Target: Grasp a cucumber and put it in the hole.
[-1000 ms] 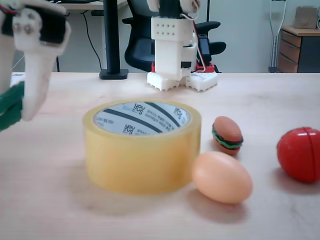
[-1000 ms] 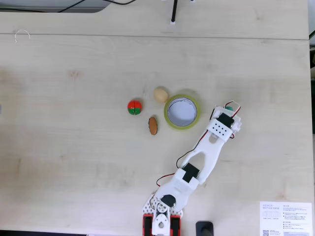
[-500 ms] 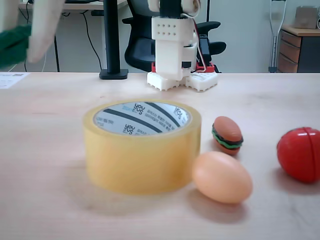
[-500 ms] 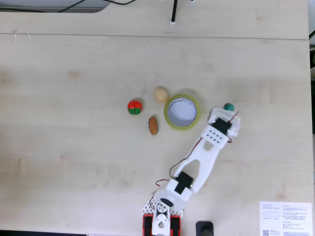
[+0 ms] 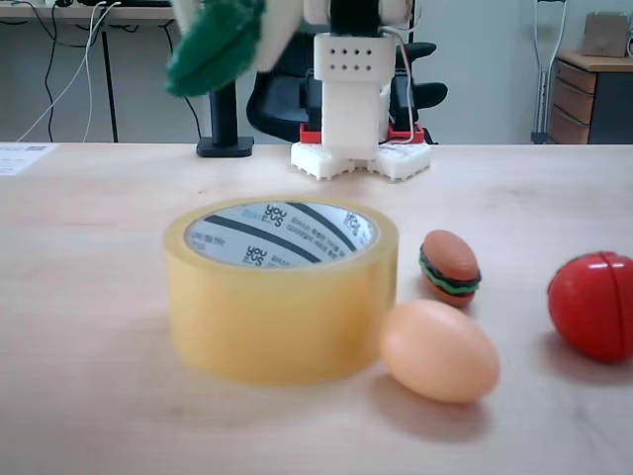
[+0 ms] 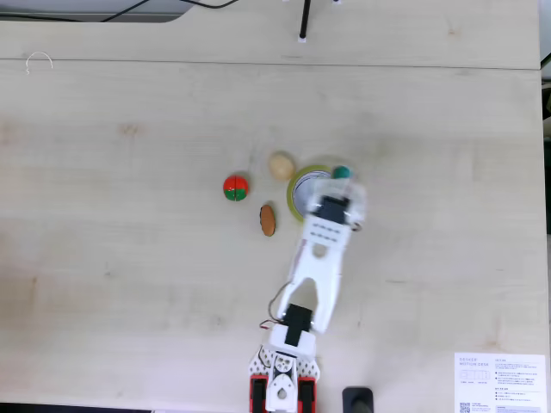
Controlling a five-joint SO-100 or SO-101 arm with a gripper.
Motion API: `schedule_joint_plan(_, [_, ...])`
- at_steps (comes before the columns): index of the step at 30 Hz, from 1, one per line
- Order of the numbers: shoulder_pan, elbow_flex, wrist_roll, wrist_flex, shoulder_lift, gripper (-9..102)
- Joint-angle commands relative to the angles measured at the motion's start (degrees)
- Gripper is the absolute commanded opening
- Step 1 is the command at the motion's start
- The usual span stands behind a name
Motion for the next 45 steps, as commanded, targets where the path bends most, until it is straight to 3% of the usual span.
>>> schedule_joint_plan(1, [-4.04,-5.10,0.18,1.05,5.27,5])
schedule_joint_plan(39, [-5.89,-5.10,0.18,1.67,1.93,0])
schedule_joint_plan(42, [-5.89,-5.10,0.18,1.41,1.49,7])
schedule_joint_plan(44, [-5.89,-5.10,0.18,0.18,0.97,23])
schedule_joint_plan(45, [-5.89,-5.10,0.18,-0.35,0.88,26])
